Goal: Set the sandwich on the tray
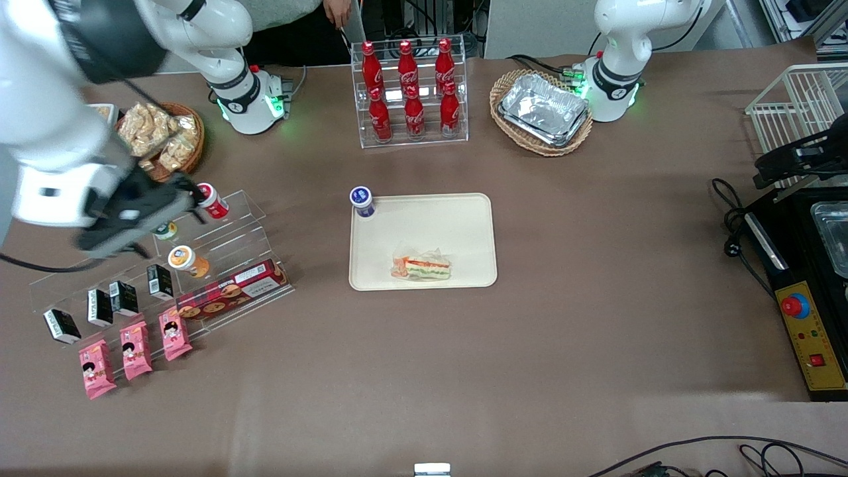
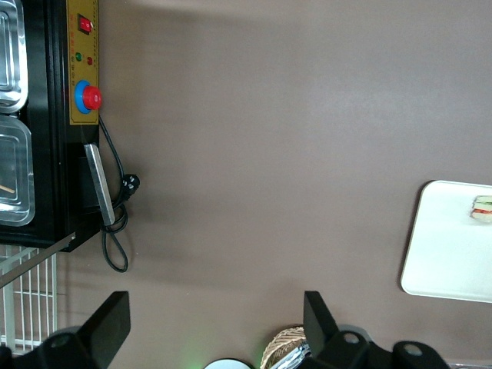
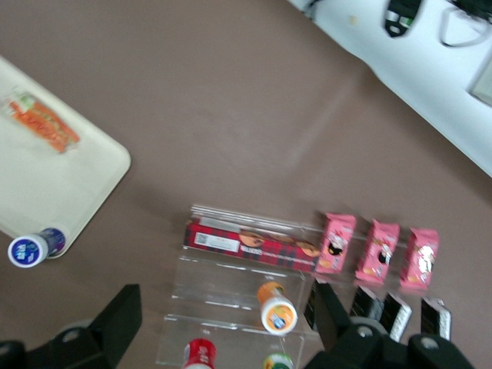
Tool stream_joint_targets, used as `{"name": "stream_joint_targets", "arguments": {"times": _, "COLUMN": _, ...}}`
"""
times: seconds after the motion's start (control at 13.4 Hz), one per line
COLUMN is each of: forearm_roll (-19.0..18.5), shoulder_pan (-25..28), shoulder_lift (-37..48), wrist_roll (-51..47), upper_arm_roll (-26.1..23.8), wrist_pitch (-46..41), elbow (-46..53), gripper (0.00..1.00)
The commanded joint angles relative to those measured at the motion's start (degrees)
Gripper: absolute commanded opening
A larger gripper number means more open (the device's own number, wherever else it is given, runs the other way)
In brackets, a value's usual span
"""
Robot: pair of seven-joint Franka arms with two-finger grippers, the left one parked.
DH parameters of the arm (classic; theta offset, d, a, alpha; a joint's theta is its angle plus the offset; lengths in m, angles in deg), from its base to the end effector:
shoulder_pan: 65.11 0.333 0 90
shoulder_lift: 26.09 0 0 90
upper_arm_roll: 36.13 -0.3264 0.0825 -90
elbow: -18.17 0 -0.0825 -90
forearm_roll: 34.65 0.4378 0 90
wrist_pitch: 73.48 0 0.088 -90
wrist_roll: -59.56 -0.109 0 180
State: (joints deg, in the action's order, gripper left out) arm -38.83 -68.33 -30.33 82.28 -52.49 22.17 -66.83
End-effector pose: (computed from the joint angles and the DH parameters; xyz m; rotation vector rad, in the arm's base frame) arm 0.6282 0.1320 0.6442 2.9255 0.9483 0.1694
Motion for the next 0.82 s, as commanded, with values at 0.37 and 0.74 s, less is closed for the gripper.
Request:
{"name": "stream_joint_targets", "arguments": {"times": 0.37, "forearm_roll": 3.56, "shoulder_pan": -0.21, "shoulder_lift": 3.89, "wrist_roll": -14.00, "upper_arm_roll": 10.82, "wrist_pitch": -4.33, "elbow": 0.71, "gripper": 1.00}}
{"name": "stream_joint_targets", "arguments": {"times": 0.74, "forearm_roll": 3.48, "shoulder_pan": -0.48, "shoulder_lift": 3.89, "wrist_roll": -17.44, "upper_arm_roll": 14.86, "wrist_pitch": -4.68, "elbow": 1.94, "gripper": 1.00}}
